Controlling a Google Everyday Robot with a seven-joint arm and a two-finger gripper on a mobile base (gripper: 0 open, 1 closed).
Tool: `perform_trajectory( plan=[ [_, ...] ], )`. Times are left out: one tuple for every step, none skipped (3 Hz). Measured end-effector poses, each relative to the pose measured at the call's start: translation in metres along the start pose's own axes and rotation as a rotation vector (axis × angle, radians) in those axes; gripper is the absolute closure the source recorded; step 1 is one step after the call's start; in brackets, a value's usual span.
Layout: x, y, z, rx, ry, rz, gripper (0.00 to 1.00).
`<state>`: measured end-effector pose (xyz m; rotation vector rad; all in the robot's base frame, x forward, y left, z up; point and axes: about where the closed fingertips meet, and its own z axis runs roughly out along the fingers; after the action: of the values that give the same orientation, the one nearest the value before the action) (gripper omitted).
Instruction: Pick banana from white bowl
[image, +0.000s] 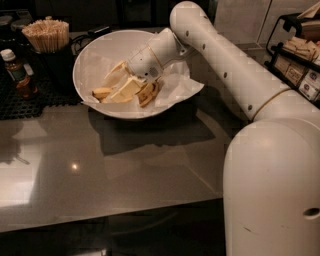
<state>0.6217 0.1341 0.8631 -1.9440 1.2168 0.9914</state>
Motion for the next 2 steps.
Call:
perform_trajectory(
  plan=[
    [0.0002, 0.0003, 0.0011, 0.003, 0.020, 0.009, 0.69],
    [-0.0012, -0.0009, 0.0024, 0.001, 0.064, 0.017, 0.74]
  ],
)
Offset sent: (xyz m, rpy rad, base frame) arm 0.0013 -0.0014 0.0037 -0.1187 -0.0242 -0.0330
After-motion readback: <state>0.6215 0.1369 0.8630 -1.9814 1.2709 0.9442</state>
